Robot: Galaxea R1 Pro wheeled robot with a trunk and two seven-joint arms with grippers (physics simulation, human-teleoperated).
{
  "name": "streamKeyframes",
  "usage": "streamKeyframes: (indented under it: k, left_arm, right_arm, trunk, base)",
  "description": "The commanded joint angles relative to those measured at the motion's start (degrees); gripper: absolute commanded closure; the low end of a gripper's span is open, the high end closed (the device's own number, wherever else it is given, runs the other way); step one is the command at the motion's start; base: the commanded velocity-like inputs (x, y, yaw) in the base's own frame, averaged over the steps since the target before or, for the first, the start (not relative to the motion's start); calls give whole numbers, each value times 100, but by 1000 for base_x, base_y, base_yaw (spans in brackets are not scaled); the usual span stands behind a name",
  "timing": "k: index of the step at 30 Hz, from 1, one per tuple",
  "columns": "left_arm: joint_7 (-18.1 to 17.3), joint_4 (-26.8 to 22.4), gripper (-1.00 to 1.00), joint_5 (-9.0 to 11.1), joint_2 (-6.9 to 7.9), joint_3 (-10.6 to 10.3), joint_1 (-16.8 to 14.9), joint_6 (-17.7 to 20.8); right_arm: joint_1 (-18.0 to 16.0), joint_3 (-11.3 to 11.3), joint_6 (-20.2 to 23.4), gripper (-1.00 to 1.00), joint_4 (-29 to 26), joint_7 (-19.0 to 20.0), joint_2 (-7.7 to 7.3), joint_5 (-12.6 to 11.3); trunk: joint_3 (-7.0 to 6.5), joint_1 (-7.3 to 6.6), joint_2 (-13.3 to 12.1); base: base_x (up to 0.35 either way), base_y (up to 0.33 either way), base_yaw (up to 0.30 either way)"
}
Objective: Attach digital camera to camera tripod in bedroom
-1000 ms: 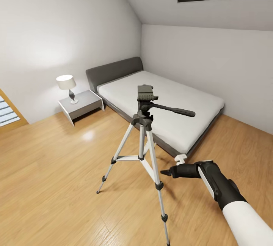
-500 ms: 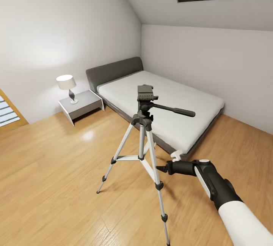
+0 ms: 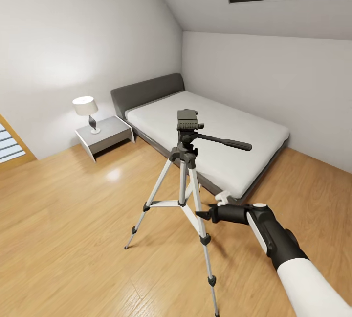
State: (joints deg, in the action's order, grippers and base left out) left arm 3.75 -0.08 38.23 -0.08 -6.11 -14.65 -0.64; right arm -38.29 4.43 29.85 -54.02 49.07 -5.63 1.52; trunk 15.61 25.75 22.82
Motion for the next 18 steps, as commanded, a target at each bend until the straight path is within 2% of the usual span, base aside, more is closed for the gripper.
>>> streamKeyframes:
  k: [1, 7, 12, 18]
  left_arm:
    - [12, -1, 100, 36, -1, -48, -3, -7]
    - [12, -1, 100, 36, -1, -48, -3, -7]
    - [12, -1, 100, 36, -1, -48, -3, -7]
    - [12, -1, 100, 36, -1, -48, -3, -7]
  right_arm:
    - [-4, 5, 30, -100, -16, 32, 1, 16]
    - [-4, 1, 27, -100, -36, 55, 86, 19]
    - [-4, -22, 14, -100, -23, 29, 295, 34]
    - [-4, -44, -117, -100, 16, -48, 441, 43]
  trunk:
    - [10, 3, 10]
    - [10, 3, 10]
    - [10, 3, 10]
    - [10, 3, 10]
  base:
    - [0, 0, 0]
    - [0, 0, 0]
    - [0, 0, 0]
    - [0, 0, 0]
